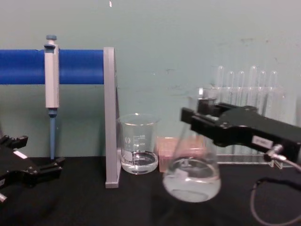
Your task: Grasp the erlenmeyer flask with one hand, shake it three times, then place it back.
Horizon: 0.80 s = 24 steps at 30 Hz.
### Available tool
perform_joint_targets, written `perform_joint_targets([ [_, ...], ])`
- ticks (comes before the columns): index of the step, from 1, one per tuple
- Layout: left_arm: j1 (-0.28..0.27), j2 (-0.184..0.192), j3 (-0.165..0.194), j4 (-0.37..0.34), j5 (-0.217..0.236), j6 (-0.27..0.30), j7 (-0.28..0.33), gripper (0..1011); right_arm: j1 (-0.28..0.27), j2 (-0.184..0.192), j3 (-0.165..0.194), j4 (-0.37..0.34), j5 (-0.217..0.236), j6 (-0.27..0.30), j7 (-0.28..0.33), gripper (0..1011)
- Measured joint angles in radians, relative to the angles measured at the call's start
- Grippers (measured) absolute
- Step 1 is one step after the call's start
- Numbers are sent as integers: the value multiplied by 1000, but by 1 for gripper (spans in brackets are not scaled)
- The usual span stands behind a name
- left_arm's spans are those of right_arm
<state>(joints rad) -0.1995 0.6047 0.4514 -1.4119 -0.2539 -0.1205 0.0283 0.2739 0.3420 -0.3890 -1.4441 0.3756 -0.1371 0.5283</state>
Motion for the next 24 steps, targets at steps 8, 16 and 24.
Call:
perform_joint_targets([
  [8, 0, 0, 0, 0, 0, 0, 0, 1001, 44, -18, -78, 28, 34, 1, 91, 456],
  [16, 0, 0, 0, 0, 0, 0, 0, 1001, 76, -26, -127, 49, 61, 1, 145, 457],
  [24, 0, 0, 0, 0, 0, 0, 0, 1001, 96, -23, -148, 67, 81, 0, 155, 456],
])
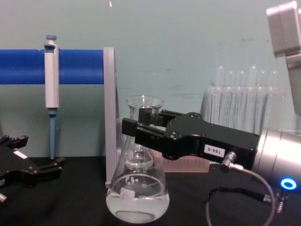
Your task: Grasp the erlenmeyer flask with one hand, shake it three times, then place it back.
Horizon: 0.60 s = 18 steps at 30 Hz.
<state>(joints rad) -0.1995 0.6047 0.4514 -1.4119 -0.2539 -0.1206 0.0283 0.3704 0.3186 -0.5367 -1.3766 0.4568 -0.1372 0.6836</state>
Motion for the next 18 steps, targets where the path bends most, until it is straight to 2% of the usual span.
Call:
perform_joint_targets([
  [5, 0, 0, 0, 0, 0, 0, 0, 1001, 3, 10, 1, 4, 10, -5, -18, 457],
  [9, 0, 0, 0, 0, 0, 0, 0, 1001, -4, 21, 14, -1, 14, -9, -45, 457],
  [13, 0, 0, 0, 0, 0, 0, 0, 1001, -22, 40, 41, -19, 14, -13, -85, 457],
  [15, 0, 0, 0, 0, 0, 0, 0, 1001, -44, 58, 68, -42, 8, -15, -122, 456],
  [18, 0, 0, 0, 0, 0, 0, 0, 1001, -64, 71, 91, -60, 1, -15, -151, 456],
])
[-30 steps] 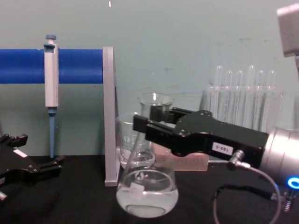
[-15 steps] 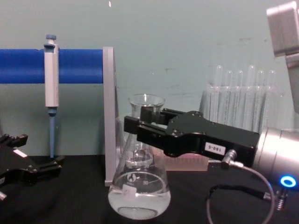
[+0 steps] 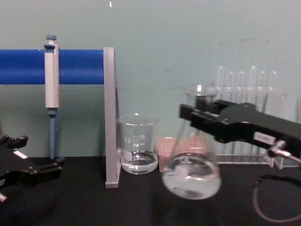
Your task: Grasp the erlenmeyer flask with one hand, shake it three times, then place it back.
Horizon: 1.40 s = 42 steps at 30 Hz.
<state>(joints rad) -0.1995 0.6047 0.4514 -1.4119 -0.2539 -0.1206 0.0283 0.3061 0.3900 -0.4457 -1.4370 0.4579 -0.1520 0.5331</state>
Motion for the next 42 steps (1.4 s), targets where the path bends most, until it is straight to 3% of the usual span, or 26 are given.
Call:
perform_joint_targets([
  [5, 0, 0, 0, 0, 0, 0, 0, 1001, -54, 27, 58, -42, -13, 3, -67, 456],
  [10, 0, 0, 0, 0, 0, 0, 0, 1001, -141, 57, 147, -103, -23, 17, -162, 456],
  [17, 0, 0, 0, 0, 0, 0, 0, 1001, -209, 66, 216, -146, -33, 24, -222, 456],
  [21, 0, 0, 0, 0, 0, 0, 0, 1001, -227, 62, 236, -154, -40, 25, -231, 456],
  [33, 0, 0, 0, 0, 0, 0, 0, 1001, -224, 39, 254, -150, -60, 33, -207, 457],
  [42, 0, 0, 0, 0, 0, 0, 0, 1001, -158, 9, 204, -104, -68, 42, -125, 456],
])
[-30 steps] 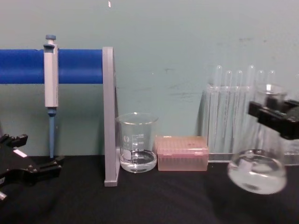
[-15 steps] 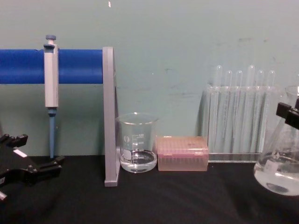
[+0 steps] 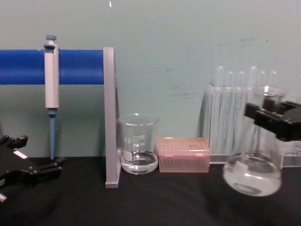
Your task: Grasp the erlenmeyer flask with one hand, shake it three times, then place it back.
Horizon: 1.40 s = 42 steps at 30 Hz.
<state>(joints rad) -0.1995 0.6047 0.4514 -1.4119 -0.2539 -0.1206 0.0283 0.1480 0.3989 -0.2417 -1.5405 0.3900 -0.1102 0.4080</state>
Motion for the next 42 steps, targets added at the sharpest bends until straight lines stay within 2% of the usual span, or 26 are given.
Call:
perform_joint_targets([
  [8, 0, 0, 0, 0, 0, 0, 0, 1001, 70, -26, -71, 52, 8, 3, 75, 456],
  [9, 0, 0, 0, 0, 0, 0, 0, 1001, 70, -26, -71, 52, 8, 3, 75, 456],
  [10, 0, 0, 0, 0, 0, 0, 0, 1001, 87, -32, -92, 66, 13, 3, 95, 457],
  [11, 0, 0, 0, 0, 0, 0, 0, 1001, 87, -32, -92, 66, 13, 3, 95, 456],
  [14, 0, 0, 0, 0, 0, 0, 0, 1001, 116, -42, -128, 86, 20, 3, 127, 457],
  [27, 0, 0, 0, 0, 0, 0, 0, 1001, 188, -70, -236, 131, 45, 5, 212, 457],
  [34, 0, 0, 0, 0, 0, 0, 0, 1001, 212, -77, -277, 140, 56, 9, 236, 457],
  [42, 0, 0, 0, 0, 0, 0, 0, 1001, 225, -74, -302, 145, 67, 9, 239, 457],
])
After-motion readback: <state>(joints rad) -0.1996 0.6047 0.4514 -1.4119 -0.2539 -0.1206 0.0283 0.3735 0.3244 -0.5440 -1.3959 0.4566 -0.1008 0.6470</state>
